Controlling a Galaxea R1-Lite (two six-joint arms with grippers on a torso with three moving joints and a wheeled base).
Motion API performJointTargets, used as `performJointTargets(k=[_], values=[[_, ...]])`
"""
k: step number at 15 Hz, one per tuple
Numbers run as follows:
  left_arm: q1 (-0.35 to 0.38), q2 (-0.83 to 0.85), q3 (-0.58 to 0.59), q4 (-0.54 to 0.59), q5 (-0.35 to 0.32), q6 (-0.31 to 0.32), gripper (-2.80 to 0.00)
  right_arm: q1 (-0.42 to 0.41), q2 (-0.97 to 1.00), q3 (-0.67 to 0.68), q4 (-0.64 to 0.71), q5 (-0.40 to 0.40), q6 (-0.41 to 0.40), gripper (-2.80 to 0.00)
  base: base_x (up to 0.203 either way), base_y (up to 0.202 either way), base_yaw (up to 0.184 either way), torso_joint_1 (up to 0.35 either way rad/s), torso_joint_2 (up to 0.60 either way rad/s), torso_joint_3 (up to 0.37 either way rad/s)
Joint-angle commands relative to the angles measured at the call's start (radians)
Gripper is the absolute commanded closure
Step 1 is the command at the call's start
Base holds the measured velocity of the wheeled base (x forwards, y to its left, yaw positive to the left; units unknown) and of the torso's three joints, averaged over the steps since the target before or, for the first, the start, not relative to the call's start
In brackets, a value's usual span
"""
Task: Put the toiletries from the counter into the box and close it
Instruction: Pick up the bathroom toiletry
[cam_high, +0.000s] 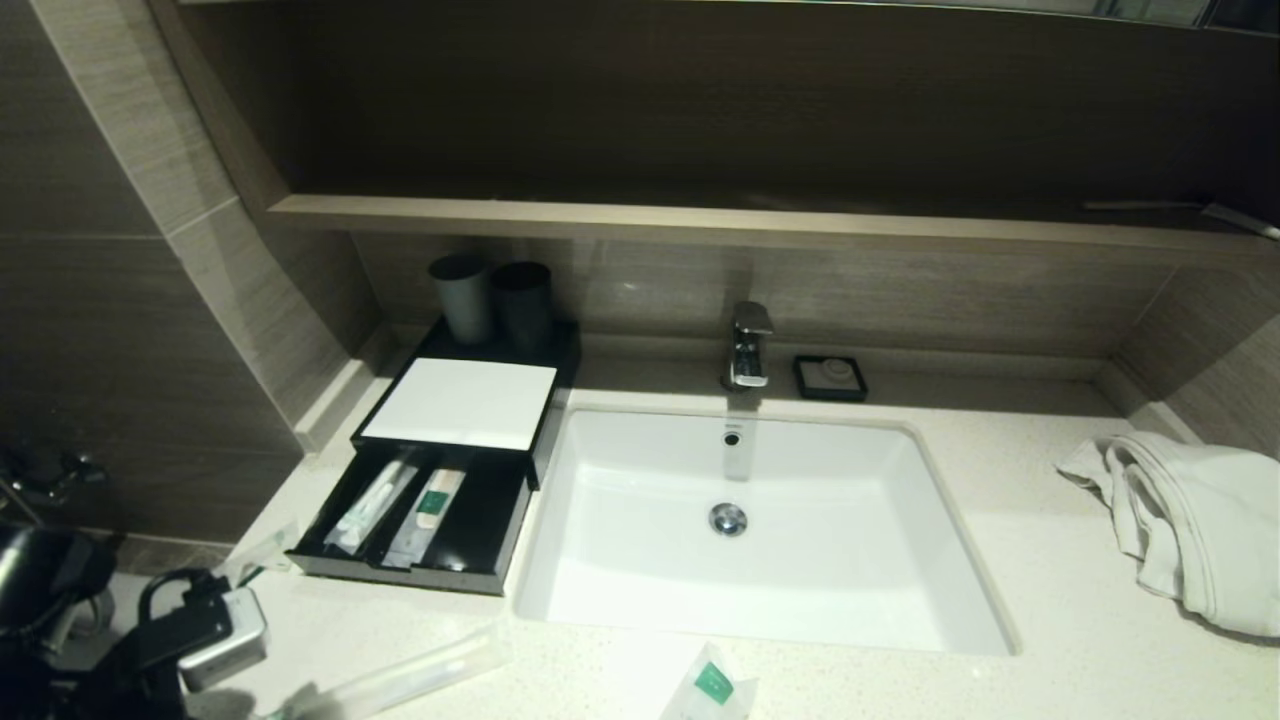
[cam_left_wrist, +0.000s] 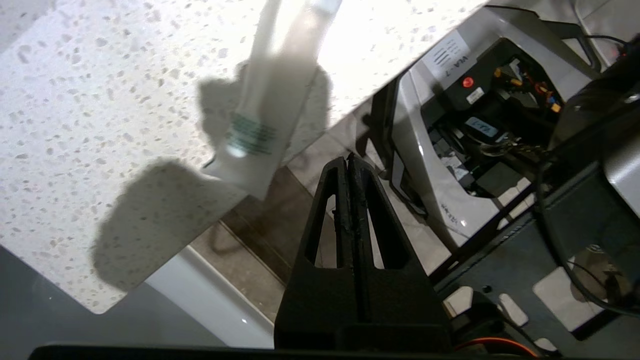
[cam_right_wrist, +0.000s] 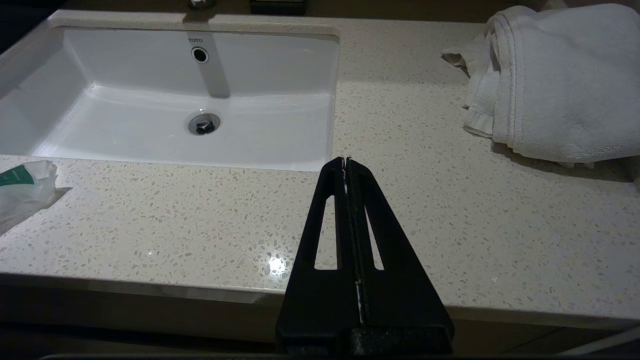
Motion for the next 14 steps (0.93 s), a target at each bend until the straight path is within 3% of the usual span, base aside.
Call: performJointTargets(k=[1,4,12,13,14], values=[[0.056,0.063,0.001,-0.013,-0.003,0.041,0.0,0.0,0.0,0.0,0.0,0.001,0.0,0.0,0.0,0.0,0.0,0.0,0.0,0.0],[0.143,0.109,0.0,-0.035,-0.004,0.148,0.0,0.0,0.0,0.0,0.0,0.001,0.0,0.0,0.0,0.0,0.0,0.0,0.0,0.0],[0.143,0.154,0.007,-0.076,-0.005,0.151,0.0,0.0,0.0,0.0,0.0,0.001,0.0,0.0,0.0,0.0,0.0,0.0,0.0,0.0],[0.143,0.163,0.011,-0.095,-0.005,0.151,-2.8,0.0,0.0,0.0,0.0,0.001,0.0,0.0,0.0,0.0,0.0,0.0,0.0,0.0],[0.143,0.169,0.014,-0.106,-0.005,0.151,-2.8,0.0,0.0,0.0,0.0,0.001,0.0,0.0,0.0,0.0,0.0,0.0,0.0,0.0]])
